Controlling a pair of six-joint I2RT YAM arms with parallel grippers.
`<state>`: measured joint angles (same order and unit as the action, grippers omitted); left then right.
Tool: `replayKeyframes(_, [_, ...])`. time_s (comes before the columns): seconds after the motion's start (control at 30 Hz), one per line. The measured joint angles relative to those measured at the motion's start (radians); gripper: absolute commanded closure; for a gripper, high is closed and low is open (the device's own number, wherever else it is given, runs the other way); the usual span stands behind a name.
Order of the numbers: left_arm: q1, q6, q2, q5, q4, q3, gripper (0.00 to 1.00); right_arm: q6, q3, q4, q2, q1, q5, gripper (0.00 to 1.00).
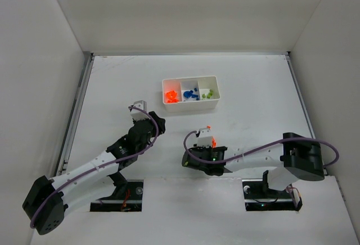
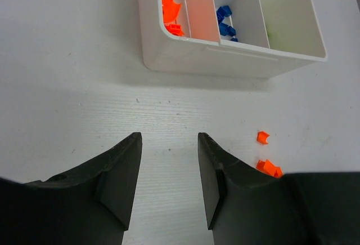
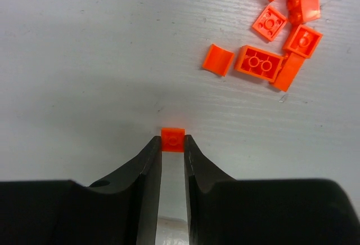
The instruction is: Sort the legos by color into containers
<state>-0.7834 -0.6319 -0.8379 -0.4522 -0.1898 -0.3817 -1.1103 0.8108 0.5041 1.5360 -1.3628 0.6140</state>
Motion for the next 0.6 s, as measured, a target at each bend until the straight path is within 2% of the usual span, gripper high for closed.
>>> replayKeyframes(0.2, [0.0, -0.001, 0.014, 0.0, 0.007, 0.023, 0.59, 0.118, 0.052, -0.001, -0.059, 0.056, 0.016, 0.76])
replayKeyframes(0.43, [-0.015, -0.013, 0.052, 0.0, 0.04, 0.076, 0.59, 0.406, 0.214, -0.184, -0.049, 0.304, -0.024, 0.75])
replayKeyframes(0.6, [-0.096, -0.032, 0.058, -0.004, 0.052, 0.1, 0.59, 0.551, 0.436, -0.327, 0.092, 0.444, -0.13, 0.75])
